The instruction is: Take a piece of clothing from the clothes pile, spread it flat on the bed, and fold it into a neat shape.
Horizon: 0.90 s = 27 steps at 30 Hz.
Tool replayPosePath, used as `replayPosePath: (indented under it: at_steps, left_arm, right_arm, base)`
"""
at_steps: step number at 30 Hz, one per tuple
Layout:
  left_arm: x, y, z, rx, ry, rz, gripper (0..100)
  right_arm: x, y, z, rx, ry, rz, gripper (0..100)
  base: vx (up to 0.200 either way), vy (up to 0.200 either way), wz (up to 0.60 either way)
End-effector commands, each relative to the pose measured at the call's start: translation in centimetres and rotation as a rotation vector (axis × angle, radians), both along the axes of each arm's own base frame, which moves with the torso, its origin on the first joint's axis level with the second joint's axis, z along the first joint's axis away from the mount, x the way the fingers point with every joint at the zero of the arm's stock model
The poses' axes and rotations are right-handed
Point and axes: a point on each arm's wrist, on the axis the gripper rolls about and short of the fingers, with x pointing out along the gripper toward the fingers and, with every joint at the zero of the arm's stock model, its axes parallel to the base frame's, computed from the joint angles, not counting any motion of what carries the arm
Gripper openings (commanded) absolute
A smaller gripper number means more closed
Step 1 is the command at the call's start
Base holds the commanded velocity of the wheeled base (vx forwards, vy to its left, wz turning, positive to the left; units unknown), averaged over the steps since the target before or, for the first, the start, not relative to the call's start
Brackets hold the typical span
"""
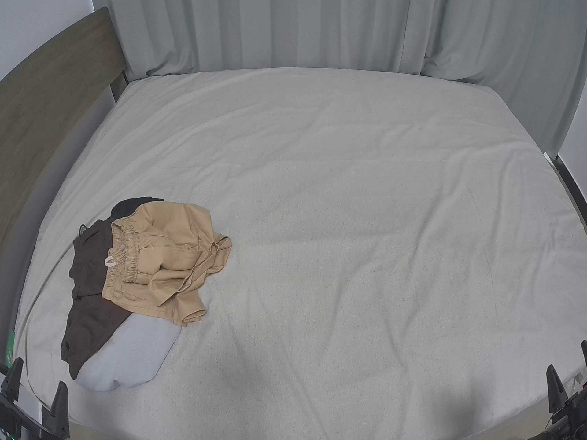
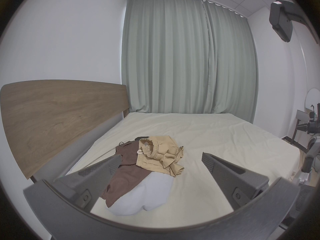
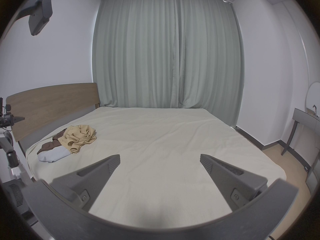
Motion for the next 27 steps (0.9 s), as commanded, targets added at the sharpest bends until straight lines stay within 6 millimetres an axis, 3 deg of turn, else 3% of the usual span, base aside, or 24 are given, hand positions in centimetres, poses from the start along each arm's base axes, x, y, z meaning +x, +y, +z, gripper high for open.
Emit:
replayPosePath:
  at_steps: [1, 11, 27]
  left_arm:
    - [-0.6, 0.0, 2.8, 0.002, -0.101, 0.010, 100]
    - [0.1, 0.0, 3.8, 0.002, -0.052, -0.022, 100]
    - [0.8, 0.0, 3.7, 0.002, 0.010, -0.053, 100]
  right_arm:
    - [0.1, 0.0, -0.5, -0.001, 0.014, 0.000, 100]
    - [0.1, 0.0, -0.5, 0.000, 0.014, 0.002, 100]
    - [0.1, 0.0, -0.5, 0.000, 0.014, 0.002, 100]
  base:
    - [0.000, 0.000, 0.00]
    - [0.000, 0.000, 0.00]
    - [0.000, 0.000, 0.00]
